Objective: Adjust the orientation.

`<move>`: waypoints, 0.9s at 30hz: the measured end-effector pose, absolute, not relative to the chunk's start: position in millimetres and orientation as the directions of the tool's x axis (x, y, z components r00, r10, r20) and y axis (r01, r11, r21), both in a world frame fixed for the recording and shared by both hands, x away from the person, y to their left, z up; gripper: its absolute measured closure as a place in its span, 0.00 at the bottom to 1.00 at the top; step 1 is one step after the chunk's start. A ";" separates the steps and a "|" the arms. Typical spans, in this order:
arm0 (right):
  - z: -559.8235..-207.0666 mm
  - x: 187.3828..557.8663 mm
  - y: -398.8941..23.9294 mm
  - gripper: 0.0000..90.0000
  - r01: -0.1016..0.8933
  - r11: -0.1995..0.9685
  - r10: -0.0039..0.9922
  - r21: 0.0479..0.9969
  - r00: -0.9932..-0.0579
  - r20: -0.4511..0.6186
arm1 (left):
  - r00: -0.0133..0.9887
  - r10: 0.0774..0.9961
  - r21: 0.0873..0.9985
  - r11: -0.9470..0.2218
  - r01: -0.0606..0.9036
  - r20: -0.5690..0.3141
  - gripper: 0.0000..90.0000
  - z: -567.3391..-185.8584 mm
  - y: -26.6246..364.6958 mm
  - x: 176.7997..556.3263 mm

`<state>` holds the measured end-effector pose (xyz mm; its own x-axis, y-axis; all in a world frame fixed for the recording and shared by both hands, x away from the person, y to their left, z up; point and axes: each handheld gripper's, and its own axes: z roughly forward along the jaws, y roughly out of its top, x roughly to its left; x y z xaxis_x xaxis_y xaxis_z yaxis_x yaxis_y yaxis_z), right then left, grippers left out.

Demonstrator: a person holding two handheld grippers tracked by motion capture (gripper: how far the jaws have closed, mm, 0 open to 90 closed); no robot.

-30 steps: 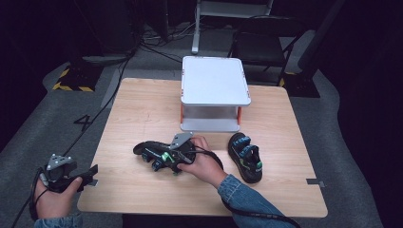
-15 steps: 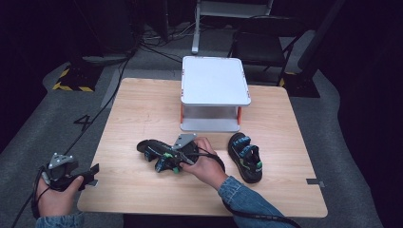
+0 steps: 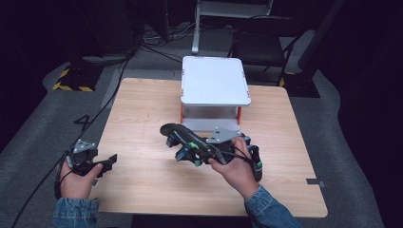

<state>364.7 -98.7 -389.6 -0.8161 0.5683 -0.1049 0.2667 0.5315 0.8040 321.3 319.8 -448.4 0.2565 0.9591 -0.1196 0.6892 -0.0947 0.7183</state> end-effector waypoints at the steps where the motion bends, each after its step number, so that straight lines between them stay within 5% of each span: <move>1: -389.6 364.7 -98.7 0.58 0.267 0.532 0.568 0.804 -0.816 -0.105 | 0.268 0.957 0.717 -0.107 0.689 -0.115 0.25 -448.0 317.3 324.7; 18: -355.7 343.0 -232.2 0.58 0.382 0.300 0.811 0.874 -0.585 -0.023 | 0.328 0.938 0.711 -0.156 0.686 -0.111 0.25 -449.9 291.8 348.7; 27: -367.7 348.8 -281.3 0.58 0.473 0.239 0.885 0.848 -0.465 0.010 | 0.324 0.940 0.708 -0.156 0.688 -0.108 0.25 -451.8 294.0 348.5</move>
